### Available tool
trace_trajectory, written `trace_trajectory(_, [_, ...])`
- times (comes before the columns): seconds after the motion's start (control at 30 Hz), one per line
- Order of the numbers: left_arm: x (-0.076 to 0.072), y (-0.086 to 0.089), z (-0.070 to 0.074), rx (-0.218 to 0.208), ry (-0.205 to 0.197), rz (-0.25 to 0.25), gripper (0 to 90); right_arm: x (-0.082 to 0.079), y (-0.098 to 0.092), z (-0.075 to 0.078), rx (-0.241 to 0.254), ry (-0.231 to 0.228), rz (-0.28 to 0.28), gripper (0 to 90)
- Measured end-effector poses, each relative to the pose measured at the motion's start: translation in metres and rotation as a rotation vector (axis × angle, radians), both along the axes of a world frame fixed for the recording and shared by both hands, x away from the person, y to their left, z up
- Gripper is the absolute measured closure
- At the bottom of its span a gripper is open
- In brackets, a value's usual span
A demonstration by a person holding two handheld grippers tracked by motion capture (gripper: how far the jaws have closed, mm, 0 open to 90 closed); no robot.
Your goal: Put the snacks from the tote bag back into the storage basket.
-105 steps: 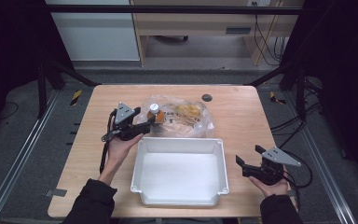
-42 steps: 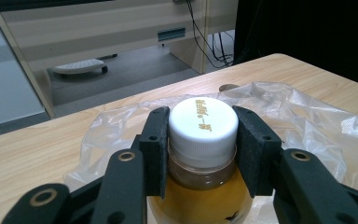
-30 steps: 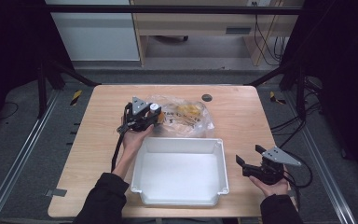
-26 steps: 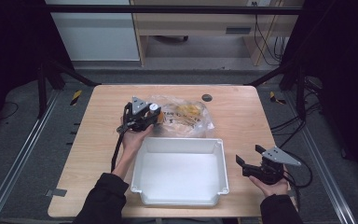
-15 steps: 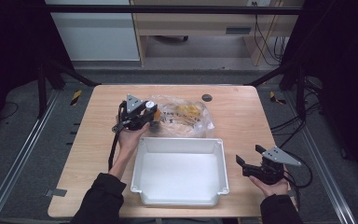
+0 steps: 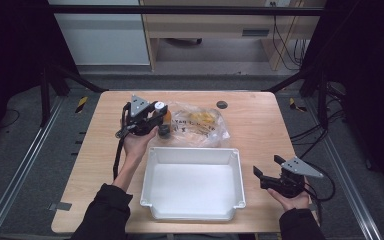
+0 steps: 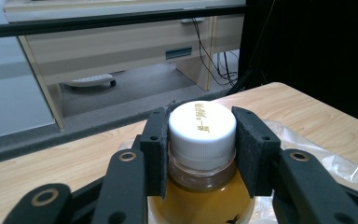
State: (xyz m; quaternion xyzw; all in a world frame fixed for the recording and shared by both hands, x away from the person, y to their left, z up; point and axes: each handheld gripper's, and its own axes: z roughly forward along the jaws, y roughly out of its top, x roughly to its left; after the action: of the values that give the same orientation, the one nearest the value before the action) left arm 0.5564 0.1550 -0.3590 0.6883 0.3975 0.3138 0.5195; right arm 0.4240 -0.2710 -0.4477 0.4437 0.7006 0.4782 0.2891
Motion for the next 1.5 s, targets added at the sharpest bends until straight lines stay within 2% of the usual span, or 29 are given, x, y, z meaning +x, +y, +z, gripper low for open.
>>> trace_trajectory(0.73, [-0.004,0.003,0.035,-0.024,-0.061,0.005,59.0,0.0,0.0,0.0,0.001,-0.002,-0.001,13.6])
trace_trajectory(1.03, [-0.008,0.004,0.045,-0.028,-0.071,0.002,59.1,0.0,0.0,0.0,0.003,0.0,-0.001,13.6])
trace_trajectory(1.2, [-0.012,0.005,0.051,-0.03,-0.076,0.005,59.1,0.0,0.0,0.0,0.002,-0.001,-0.001,13.6])
trace_trajectory(1.5, [-0.022,0.005,0.058,-0.039,-0.082,-0.02,59.1,0.0,0.0,0.0,0.001,-0.003,-0.002,13.6])
